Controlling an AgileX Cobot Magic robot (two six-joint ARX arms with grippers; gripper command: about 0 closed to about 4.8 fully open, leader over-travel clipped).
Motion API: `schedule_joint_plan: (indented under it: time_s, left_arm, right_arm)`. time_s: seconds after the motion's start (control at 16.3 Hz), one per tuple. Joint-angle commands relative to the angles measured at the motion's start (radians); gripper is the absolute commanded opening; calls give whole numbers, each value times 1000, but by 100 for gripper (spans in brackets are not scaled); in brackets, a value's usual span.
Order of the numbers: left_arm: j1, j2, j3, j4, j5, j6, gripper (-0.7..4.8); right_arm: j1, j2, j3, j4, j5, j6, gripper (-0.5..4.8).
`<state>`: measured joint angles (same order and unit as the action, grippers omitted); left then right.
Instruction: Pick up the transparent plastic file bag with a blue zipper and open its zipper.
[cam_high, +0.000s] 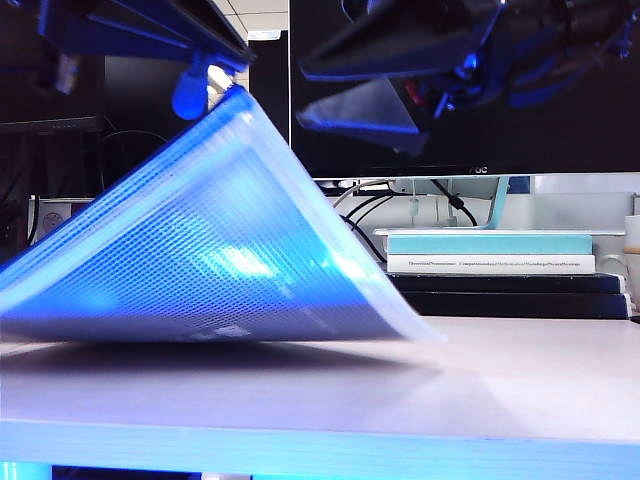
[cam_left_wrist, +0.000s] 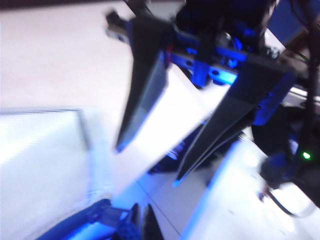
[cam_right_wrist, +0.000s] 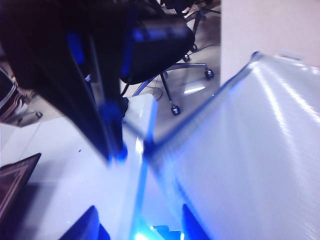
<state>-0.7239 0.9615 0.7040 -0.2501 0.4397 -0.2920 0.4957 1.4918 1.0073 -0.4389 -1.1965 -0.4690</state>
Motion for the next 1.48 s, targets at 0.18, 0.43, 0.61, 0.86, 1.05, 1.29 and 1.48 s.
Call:
schedule_joint_plan:
  time_s: [0.18,0.43,0.61,0.86,1.05,1.29,1.48]
  left_arm:
    - [0,13,5,135,104,-58,-6]
    - [0,15,5,127,125,-64,-6]
    - [0,17,5,137,123,-63,-6]
    - [0,17,5,131,45,-33,-6]
    - [21,18,5,39,-35,32,-6]
    - [129,23,3,-171,-35,163,-6]
    - [188,23,3,-254,50,216,-6]
  right_arm:
    - [95,-3,4,14,128,-60,211]
    - [116,-4,5,81,196,-58,196]
    - [117,-4,6,129,196,-14,-5]
    - [116,-4,6,130,195,-5,-5]
    - [113,-11,6,123,178,0,-5]
    - [92,-42,6,130,204,1,-5]
    - [60,-52,6,124,204,7,-5]
